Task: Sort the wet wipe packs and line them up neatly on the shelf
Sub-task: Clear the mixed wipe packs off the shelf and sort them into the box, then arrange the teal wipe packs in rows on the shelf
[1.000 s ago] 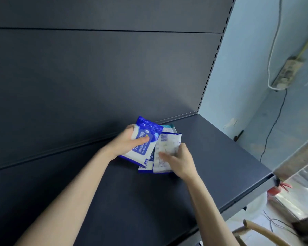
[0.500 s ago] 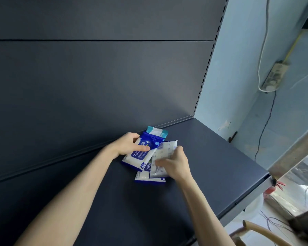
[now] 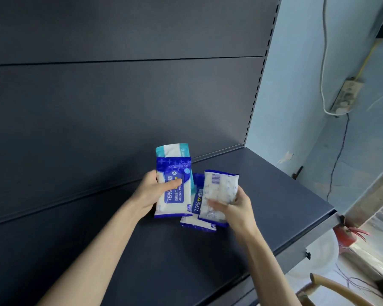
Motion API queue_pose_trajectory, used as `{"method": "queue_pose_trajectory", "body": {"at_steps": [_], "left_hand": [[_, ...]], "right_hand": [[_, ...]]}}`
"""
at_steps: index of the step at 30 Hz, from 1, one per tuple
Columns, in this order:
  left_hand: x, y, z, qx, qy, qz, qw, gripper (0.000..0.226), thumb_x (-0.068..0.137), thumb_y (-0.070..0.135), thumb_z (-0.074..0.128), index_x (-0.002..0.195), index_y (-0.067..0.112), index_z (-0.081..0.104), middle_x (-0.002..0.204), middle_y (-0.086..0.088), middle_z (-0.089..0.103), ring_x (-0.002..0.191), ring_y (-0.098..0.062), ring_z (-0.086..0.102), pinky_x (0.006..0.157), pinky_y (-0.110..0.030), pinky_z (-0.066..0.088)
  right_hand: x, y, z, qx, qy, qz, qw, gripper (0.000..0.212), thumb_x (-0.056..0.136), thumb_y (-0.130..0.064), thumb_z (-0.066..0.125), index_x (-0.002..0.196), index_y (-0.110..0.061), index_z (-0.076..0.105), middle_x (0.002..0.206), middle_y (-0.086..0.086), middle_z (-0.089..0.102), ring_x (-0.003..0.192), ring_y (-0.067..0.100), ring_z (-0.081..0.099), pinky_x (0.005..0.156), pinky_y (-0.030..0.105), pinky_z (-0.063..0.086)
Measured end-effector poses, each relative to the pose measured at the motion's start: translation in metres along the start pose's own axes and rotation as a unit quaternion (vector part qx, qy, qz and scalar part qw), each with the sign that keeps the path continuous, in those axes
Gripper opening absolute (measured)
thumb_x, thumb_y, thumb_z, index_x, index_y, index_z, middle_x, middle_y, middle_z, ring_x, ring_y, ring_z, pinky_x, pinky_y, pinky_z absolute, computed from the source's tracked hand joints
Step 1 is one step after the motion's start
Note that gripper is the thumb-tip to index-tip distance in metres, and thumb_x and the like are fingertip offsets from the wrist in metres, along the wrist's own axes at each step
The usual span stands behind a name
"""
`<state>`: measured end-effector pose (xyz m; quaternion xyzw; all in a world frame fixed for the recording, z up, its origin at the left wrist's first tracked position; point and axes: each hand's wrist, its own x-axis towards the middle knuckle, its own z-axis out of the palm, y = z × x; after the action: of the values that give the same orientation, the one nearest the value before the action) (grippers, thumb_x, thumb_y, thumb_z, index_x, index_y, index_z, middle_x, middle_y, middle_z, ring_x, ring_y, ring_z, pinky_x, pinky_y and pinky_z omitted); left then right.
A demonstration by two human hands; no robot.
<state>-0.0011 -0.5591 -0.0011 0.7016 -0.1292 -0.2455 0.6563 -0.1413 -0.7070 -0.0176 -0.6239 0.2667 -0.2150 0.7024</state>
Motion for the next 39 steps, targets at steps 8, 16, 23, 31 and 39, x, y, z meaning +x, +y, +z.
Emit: {"method": "queue_pose_trajectory", "body": {"at_steps": [8, 16, 23, 31, 39], "left_hand": [[-0.081, 0.004, -0.004, -0.034, -0.064, 0.026, 0.997, 0.029, 0.083, 0.018, 0.067, 0.107, 0.004, 0.061, 0.099, -0.009, 0.072, 0.086, -0.019, 0.07, 0.076, -0.032, 0.057], [-0.188, -0.022, 0.016, -0.024, -0.197, 0.021, 0.98, 0.04, 0.077, 0.021, 0.066, 0.111, 0.0, 0.06, 0.102, -0.013, 0.072, 0.091, -0.027, 0.07, 0.075, -0.033, 0.058], [-0.266, -0.062, 0.088, 0.003, -0.286, -0.012, 0.958, 0.037, 0.073, 0.029, 0.07, 0.104, 0.01, 0.063, 0.099, -0.011, 0.073, 0.09, -0.028, 0.07, 0.083, -0.044, 0.055], [-0.368, -0.124, 0.209, 0.042, -0.397, -0.048, 0.916, 0.03, 0.083, 0.021, 0.068, 0.11, 0.019, 0.054, 0.094, -0.002, 0.074, 0.082, -0.018, 0.072, 0.064, -0.027, 0.058], [-0.47, -0.229, 0.298, 0.074, -0.428, -0.172, 0.884, 0.037, 0.087, 0.018, 0.065, 0.12, 0.014, 0.049, 0.103, -0.006, 0.071, 0.086, -0.019, 0.071, 0.062, -0.027, 0.056]], "right_hand": [[-0.073, -0.02, -0.011, 0.098, -0.024, -0.015, 0.995, 0.023, 0.08, 0.005, 0.067, 0.1, -0.007, 0.064, 0.094, 0.011, 0.074, 0.081, 0.027, 0.072, 0.068, 0.038, 0.06], [-0.198, 0.014, -0.038, 0.078, 0.066, -0.039, 0.994, 0.037, 0.079, -0.005, 0.071, 0.111, -0.016, 0.055, 0.102, 0.003, 0.072, 0.09, 0.021, 0.071, 0.075, 0.04, 0.059], [-0.311, 0.042, -0.108, 0.095, 0.197, -0.034, 0.975, 0.043, 0.078, -0.006, 0.071, 0.116, -0.016, 0.054, 0.103, 0.005, 0.072, 0.092, 0.024, 0.071, 0.074, 0.04, 0.059], [-0.455, 0.093, -0.217, 0.144, 0.32, 0.003, 0.936, 0.043, 0.08, -0.021, 0.063, 0.119, -0.013, 0.048, 0.11, 0.013, 0.069, 0.099, 0.031, 0.067, 0.079, 0.045, 0.057], [-0.565, 0.163, -0.313, 0.15, 0.393, 0.108, 0.901, 0.036, 0.087, -0.01, 0.062, 0.12, -0.011, 0.048, 0.11, 0.012, 0.069, 0.095, 0.028, 0.07, 0.069, 0.037, 0.06]]}}
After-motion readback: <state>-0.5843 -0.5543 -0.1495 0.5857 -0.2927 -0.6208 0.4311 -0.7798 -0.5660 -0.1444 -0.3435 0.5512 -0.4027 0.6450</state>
